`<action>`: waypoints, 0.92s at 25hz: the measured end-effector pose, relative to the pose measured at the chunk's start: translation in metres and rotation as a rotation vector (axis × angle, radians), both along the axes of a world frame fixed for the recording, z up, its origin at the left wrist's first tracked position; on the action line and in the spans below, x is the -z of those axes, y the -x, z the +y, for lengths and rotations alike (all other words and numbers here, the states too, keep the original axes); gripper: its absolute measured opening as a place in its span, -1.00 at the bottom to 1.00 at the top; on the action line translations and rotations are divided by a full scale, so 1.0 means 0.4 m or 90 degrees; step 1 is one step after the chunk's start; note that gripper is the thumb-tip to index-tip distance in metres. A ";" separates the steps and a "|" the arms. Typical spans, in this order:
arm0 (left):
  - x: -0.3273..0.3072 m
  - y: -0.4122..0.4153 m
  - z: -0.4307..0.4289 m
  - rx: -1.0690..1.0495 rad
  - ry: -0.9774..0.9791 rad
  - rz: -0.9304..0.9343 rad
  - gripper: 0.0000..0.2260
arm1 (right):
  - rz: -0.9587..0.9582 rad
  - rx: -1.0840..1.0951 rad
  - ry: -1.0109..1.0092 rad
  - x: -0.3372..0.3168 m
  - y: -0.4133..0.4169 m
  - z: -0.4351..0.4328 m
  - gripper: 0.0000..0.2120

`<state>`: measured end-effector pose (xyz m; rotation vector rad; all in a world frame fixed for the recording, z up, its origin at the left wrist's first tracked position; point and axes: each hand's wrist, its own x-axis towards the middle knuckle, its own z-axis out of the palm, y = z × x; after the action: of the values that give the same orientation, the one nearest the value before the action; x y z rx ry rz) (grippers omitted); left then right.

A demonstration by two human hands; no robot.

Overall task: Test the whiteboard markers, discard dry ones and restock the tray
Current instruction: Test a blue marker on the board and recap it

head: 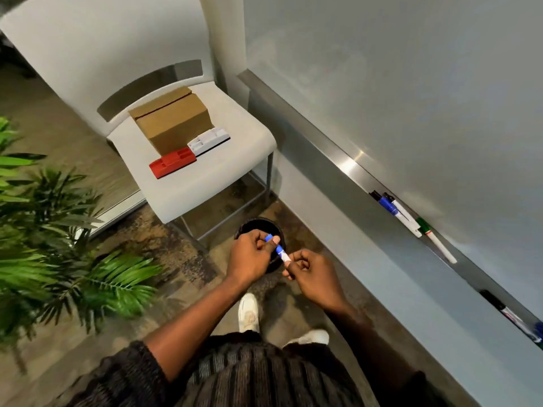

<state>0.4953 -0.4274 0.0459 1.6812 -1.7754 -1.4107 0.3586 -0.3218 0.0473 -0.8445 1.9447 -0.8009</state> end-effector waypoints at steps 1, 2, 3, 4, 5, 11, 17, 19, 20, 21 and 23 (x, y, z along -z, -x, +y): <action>0.021 -0.028 0.002 0.028 0.010 -0.033 -0.81 | 0.030 -0.043 -0.040 0.028 -0.015 -0.003 -0.93; 0.043 -0.051 0.007 0.055 0.016 -0.061 -0.81 | 0.057 -0.081 -0.074 0.050 -0.029 -0.004 -0.91; 0.062 -0.067 0.011 0.074 0.014 -0.080 -0.81 | 0.087 -0.108 -0.112 0.071 -0.040 -0.008 -0.90; 0.086 -0.080 0.011 0.085 0.004 -0.098 -0.79 | 0.113 -0.125 -0.151 0.091 -0.046 -0.015 -0.87; 0.109 -0.091 0.009 0.099 -0.005 -0.119 -0.79 | 0.133 -0.134 -0.189 0.109 -0.048 -0.022 -0.84; 0.234 -0.158 -0.022 0.287 0.019 -0.332 -0.58 | 0.229 -0.216 -0.249 0.267 0.013 -0.055 -0.68; 0.401 -0.212 -0.062 0.410 0.131 -0.450 -0.13 | 0.317 -0.296 -0.262 0.492 0.070 -0.158 -0.66; 0.476 -0.214 -0.084 0.422 0.160 -0.466 -0.05 | 0.332 -0.321 -0.260 0.554 0.070 -0.214 -0.72; 0.512 -0.211 -0.095 0.427 0.172 -0.470 -0.02 | 0.338 -0.330 -0.252 0.589 0.069 -0.240 -0.76; 0.545 -0.205 -0.110 0.434 0.179 -0.471 0.01 | 0.343 -0.333 -0.247 0.621 0.068 -0.271 -0.77; 0.604 -0.197 -0.136 0.439 0.183 -0.457 0.06 | 0.362 -0.336 -0.229 0.695 0.067 -0.329 -0.77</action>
<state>0.5741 -0.4819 -0.1956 1.5884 -2.9937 -0.6782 0.3318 -0.4533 -0.2306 -1.3740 2.0937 0.1215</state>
